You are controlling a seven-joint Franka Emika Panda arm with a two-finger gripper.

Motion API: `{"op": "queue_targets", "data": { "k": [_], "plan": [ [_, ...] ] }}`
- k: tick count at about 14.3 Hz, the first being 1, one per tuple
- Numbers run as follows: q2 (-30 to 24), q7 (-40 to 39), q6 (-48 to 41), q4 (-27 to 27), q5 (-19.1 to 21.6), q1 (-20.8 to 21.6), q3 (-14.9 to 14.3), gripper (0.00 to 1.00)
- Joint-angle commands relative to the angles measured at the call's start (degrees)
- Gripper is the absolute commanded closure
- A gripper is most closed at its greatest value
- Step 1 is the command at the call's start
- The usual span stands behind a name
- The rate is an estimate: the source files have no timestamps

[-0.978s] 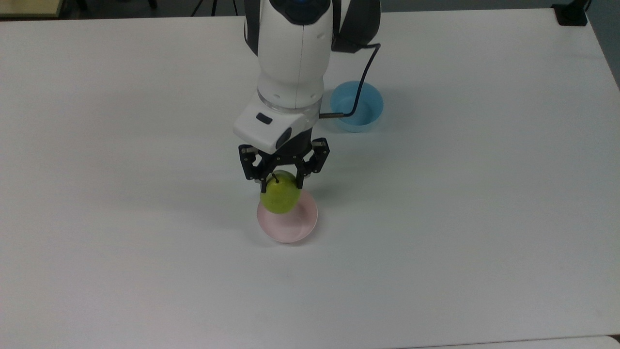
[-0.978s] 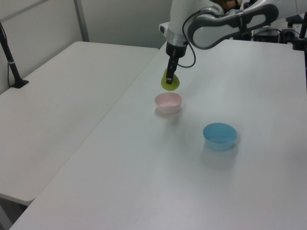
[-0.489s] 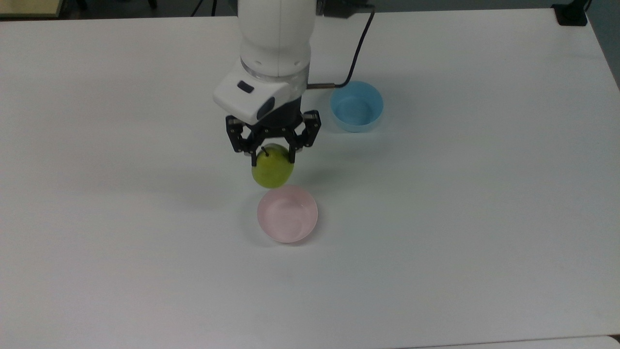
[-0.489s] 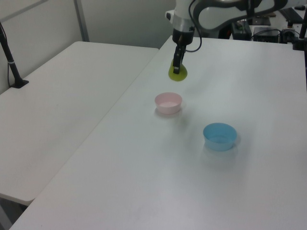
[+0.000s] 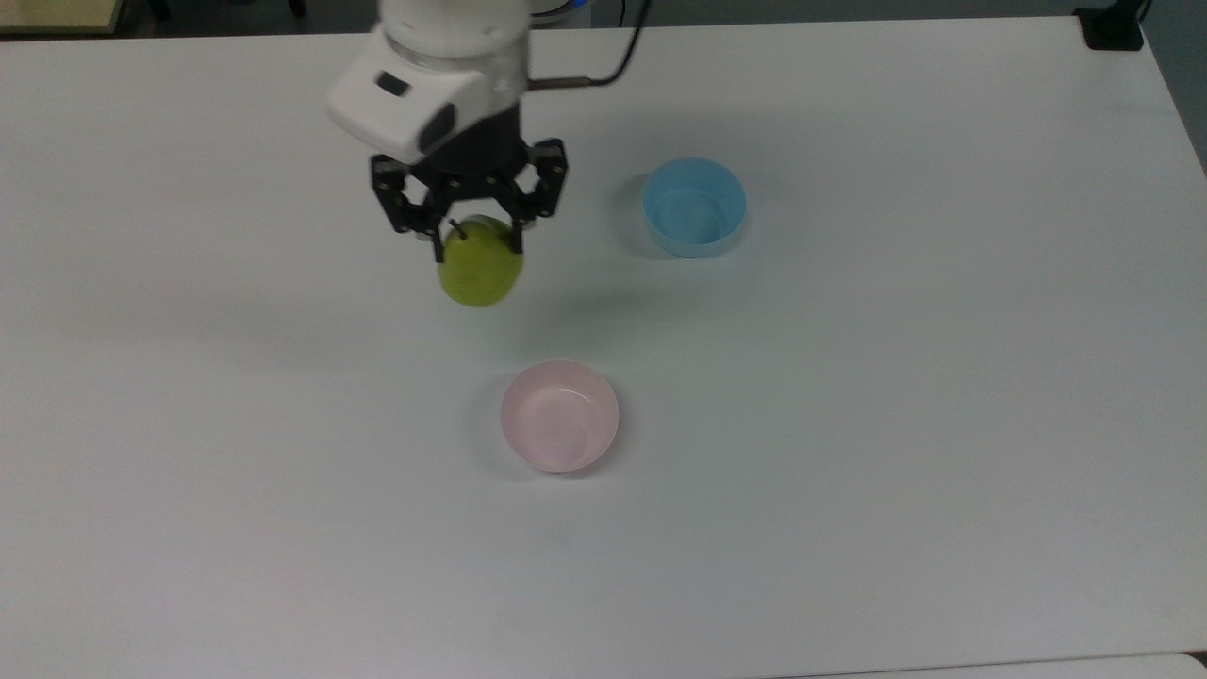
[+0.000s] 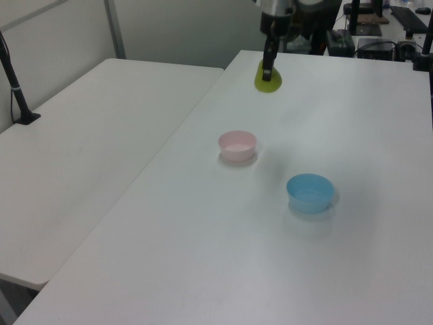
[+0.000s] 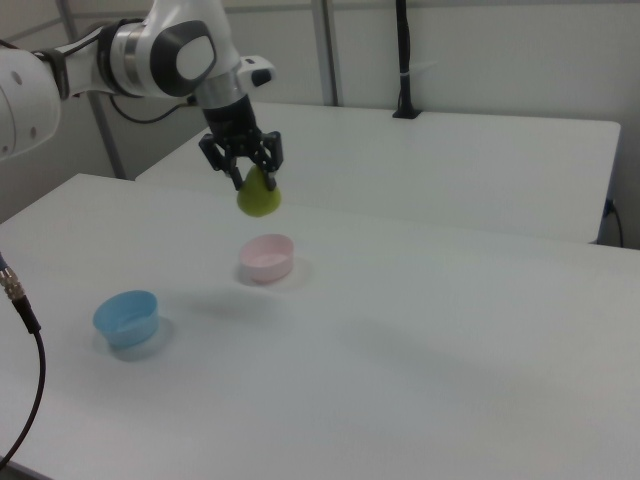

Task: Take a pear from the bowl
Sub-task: 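Carry the pear away from the bowls and lower it to the table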

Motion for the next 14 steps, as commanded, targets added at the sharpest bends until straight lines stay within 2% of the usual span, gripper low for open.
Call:
{"op": "queue_targets", "data": {
  "k": [1, 5, 8, 14],
  "plan": [
    [-1.5, -7.4, -0.6, -0.8, 1.5, -3.8, 0.1, 0.91],
    [0.1, -15.3, 0.3, 1.7, 2.8, -10.1, 0.1, 0.91],
    [4.1, -18.3, 5.2, 3.7, 3.6, -14.8, 0.1, 0.91],
    [11.1, -20.2, 14.5, 3.7, 3.5, -19.1, 0.0, 0.91]
  ]
}}
